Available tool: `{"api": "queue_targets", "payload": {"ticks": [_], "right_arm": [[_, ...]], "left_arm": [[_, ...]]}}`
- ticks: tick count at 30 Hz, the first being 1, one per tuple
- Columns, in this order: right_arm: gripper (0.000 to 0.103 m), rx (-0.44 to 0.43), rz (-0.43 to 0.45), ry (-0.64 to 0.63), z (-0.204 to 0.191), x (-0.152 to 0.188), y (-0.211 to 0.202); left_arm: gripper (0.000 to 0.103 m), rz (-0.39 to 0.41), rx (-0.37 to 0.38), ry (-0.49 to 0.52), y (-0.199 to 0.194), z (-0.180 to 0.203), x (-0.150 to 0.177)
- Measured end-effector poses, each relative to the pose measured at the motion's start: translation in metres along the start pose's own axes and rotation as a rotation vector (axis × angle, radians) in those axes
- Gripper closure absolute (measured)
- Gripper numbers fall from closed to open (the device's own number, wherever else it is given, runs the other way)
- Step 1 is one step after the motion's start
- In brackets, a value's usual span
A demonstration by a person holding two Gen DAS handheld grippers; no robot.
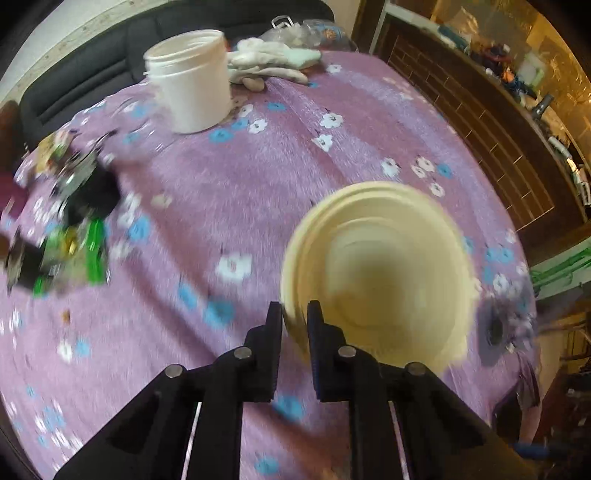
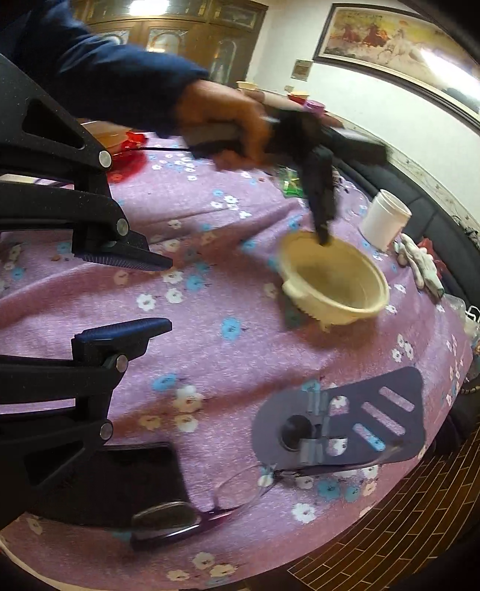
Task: Organize plates and bowls
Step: 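Move the left gripper to the ridged beige plastic bowl and grasp its rim, then lift the ridged beige bowl with the left gripper toward the stack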
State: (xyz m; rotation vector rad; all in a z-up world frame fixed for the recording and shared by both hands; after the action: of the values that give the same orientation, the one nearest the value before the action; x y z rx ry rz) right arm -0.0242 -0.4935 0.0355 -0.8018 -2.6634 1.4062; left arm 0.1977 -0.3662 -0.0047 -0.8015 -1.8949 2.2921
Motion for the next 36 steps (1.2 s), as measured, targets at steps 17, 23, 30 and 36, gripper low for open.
{"api": "queue_targets", "payload": {"ticks": [17,23,30,36], "right_arm": [[0.069,0.011,0.065,0.109,0.001,-0.056,0.032],[0.069,-0.010,0.040,0.159,0.004,-0.054,0.053],[0.071,0.007,0.047,0.160,0.009,-0.065,0.076],[0.082,0.025,0.045,0.081,-0.009,-0.057,0.063]], "left_arm": [[0.046,0.035,0.073,-0.018,0.004,-0.017,-0.012],[0.071,0.017,0.073,0.008,0.021,-0.009,-0.019],[0.086,0.015,0.071,0.024,0.018,-0.003,-0.008],[0.087,0.047,0.060,0.004,-0.014,-0.010,0.019]]}}
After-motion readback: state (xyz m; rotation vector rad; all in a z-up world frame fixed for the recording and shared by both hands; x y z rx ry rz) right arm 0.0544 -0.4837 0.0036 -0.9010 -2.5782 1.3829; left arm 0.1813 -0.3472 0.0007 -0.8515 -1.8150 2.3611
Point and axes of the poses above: each gripper's, at about its wrist camera, not at the fingertips, and y roughly the way its jaws point, z to its right, x to its underside, the point moved 6 cm from there along y, roughly the way its jaws point
